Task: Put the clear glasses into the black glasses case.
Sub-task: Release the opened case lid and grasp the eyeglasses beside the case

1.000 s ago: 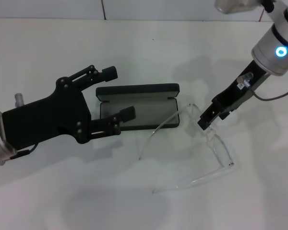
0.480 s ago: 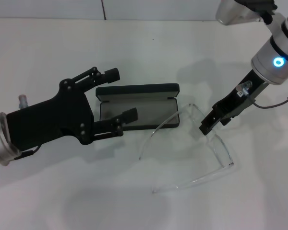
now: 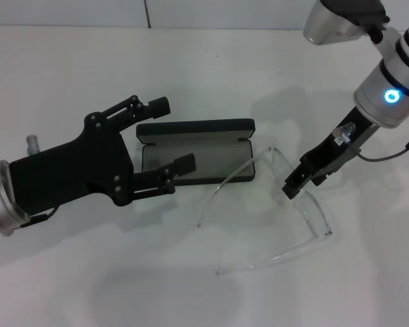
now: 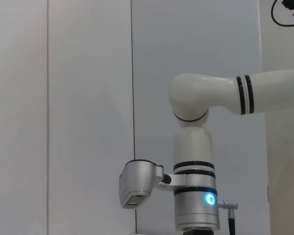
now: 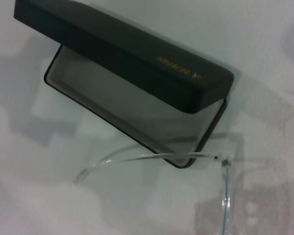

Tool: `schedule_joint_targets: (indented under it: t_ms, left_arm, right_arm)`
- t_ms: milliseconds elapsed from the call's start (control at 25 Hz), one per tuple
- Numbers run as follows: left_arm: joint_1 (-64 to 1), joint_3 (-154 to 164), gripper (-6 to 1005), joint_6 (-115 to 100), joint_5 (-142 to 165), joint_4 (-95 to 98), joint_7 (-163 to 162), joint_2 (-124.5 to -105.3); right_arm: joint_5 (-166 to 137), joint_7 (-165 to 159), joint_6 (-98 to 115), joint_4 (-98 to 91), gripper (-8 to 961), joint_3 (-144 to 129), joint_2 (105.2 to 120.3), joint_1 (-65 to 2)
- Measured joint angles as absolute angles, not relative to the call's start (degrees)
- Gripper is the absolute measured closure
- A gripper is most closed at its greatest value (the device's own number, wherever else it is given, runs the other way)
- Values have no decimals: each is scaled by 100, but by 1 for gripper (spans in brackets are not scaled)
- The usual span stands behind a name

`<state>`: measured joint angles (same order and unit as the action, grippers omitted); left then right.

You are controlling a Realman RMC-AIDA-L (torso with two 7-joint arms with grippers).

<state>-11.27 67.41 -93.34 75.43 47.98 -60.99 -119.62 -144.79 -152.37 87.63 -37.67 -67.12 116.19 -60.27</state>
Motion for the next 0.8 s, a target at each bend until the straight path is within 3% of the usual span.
schedule_joint_targets:
  t_ms: [320,560,800]
  left_arm:
    - [-1259,6667,143,-9252,7933,4925,-6716,-11919]
    - [-1443,6357,151,-9246,8952,5600,-7772,-11902]
    - [-1446,6354,158,-9238,9163,5749,-7818,-11944]
  right_arm:
    - [-14421,-15191,8694,-3761,337,-6761,11619,-6010]
    - [-14356,-15186,8624,-3709,523,-6760,11619,-6006]
    - [-14297,-15183,8549,-3692,546,-6833,11619,-5983]
